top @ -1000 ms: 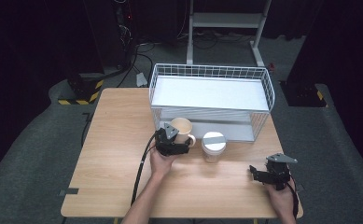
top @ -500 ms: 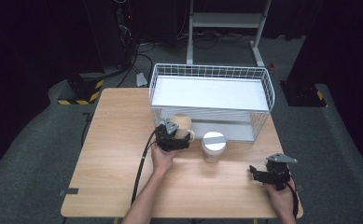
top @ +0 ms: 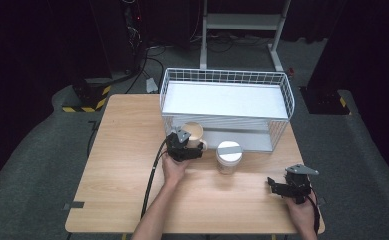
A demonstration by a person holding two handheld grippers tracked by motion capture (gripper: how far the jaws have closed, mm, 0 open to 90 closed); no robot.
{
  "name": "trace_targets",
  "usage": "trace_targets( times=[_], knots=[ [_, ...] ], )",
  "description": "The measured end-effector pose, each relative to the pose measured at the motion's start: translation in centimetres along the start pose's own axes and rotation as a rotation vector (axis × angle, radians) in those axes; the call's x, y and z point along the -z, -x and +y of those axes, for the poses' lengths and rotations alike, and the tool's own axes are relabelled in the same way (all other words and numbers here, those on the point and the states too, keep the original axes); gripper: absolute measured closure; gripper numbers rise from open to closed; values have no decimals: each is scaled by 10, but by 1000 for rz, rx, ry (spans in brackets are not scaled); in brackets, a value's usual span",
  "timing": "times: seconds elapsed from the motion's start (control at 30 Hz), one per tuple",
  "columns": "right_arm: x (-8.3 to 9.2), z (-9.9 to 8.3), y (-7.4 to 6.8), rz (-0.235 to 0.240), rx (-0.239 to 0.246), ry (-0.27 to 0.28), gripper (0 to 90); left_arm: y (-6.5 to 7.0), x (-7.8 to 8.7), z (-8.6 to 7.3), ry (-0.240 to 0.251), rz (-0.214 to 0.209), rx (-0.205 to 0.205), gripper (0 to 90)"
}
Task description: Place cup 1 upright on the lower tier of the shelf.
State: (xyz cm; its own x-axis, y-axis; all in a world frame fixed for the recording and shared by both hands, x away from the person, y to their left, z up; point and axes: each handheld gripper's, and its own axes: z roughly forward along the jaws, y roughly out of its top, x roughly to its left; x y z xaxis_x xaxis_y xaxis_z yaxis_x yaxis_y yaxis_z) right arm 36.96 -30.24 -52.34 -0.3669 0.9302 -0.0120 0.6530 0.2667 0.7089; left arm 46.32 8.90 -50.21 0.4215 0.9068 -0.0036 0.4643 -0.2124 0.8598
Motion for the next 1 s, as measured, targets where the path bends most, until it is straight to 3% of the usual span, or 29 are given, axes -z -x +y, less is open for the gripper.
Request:
trace_targets(
  times=[0.5,0.57,0.8,0.9,1.0],
  knots=[
    [0,0,0,0,0,0,159,-4,-13,15,-57,11,-8,86],
    [0,0,0,0,0,0,159,-3,-14,15,-57,10,6,86],
    [0,0,0,0,-1,0,159,-4,-13,16,-69,19,-12,85],
    [0,0,0,0,0,0,159,-3,-12,15,-81,13,9,85],
    [0,0,0,0,0,0,159,-3,-10,15,-85,20,-7,88]
  ],
)
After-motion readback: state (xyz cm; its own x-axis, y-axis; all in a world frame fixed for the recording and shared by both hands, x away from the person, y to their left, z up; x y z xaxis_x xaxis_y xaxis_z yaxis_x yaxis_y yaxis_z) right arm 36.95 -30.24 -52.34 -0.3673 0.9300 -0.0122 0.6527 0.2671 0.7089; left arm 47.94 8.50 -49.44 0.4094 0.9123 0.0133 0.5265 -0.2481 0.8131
